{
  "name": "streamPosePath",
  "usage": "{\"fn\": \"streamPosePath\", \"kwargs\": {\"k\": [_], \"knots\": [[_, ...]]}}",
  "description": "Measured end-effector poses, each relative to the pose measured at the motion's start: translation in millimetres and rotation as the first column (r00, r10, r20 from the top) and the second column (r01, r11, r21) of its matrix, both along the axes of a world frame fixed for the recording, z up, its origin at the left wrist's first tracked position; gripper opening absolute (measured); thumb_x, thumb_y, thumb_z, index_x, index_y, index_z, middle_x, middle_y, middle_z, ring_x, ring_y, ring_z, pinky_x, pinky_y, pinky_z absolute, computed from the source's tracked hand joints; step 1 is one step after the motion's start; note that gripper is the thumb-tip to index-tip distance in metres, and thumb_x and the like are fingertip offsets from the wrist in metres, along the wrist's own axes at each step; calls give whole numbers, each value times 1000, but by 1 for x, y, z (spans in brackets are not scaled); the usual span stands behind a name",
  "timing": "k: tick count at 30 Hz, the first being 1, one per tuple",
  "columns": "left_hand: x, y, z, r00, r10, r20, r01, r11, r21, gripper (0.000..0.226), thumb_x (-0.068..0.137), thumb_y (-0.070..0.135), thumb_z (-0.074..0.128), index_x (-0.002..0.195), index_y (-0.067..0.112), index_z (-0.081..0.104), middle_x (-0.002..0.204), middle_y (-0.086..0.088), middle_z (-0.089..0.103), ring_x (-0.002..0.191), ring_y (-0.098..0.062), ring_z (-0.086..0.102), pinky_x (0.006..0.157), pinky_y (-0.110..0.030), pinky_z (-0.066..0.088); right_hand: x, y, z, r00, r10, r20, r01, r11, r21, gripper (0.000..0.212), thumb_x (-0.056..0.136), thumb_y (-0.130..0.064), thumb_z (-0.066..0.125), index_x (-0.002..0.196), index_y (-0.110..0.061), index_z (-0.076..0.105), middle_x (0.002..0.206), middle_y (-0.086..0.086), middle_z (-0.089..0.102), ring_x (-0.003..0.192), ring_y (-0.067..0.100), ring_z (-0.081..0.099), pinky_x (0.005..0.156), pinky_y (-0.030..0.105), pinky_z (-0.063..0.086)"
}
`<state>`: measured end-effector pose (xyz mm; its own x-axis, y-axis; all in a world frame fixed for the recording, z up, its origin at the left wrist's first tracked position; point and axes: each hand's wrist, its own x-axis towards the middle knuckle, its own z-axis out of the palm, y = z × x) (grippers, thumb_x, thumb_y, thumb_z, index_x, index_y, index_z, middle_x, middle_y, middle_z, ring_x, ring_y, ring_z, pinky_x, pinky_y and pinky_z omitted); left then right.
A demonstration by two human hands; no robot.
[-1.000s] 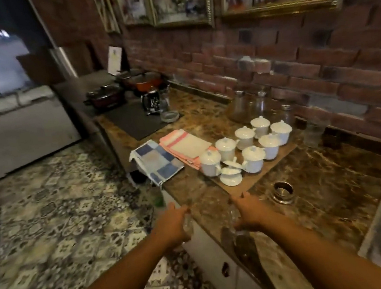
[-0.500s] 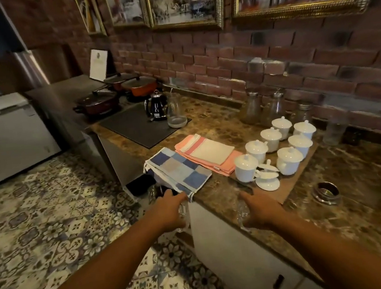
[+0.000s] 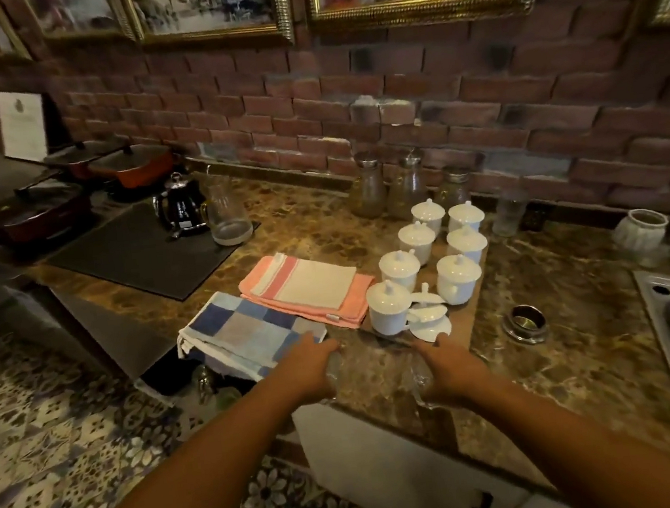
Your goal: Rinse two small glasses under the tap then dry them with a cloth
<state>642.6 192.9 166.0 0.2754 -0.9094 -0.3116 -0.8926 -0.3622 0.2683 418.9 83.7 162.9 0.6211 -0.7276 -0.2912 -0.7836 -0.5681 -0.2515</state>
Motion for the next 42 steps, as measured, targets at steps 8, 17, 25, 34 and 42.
{"fn": "streamPosePath", "kwargs": {"k": [8,17,25,34,42], "knots": [[-2,-79,-24,976,-211,-44,212,977,13,74,84,33,76,148,27,41,152,-11,39,138,-35,41,112,-43,40,2,-41,-19,995,-100,2,100,994,33,73,79,-40,74,142,-26,38,137,10,44,121,28,50,95,36,52],[1,-119,-46,932,-358,-62,360,932,34,79,81,43,77,149,31,40,155,-9,39,136,-32,45,111,-43,43,13,-53,-32,980,-197,-34,199,979,46,71,81,-40,73,141,-25,39,142,12,40,126,30,46,97,37,49],[16,-140,-78,874,-483,-54,482,876,-29,86,76,49,78,148,44,31,156,-3,34,136,-30,46,108,-48,48,26,-56,-37,957,-279,-83,284,957,60,71,80,-44,73,140,-27,38,144,12,38,130,32,39,102,40,45],[21,-138,-90,834,-551,34,552,831,-65,81,84,43,74,152,38,30,162,-7,20,144,-35,34,114,-45,40,30,-53,-45,942,-320,-101,325,945,31,74,86,-44,69,148,-31,31,149,10,34,133,32,38,103,41,44],[34,-128,-63,832,-448,-328,436,893,-114,88,81,45,79,153,47,29,166,3,14,150,-23,24,120,-40,30,13,-45,-44,911,-407,67,398,909,121,99,81,-44,75,158,-33,13,160,4,25,143,25,33,114,38,39]]}}
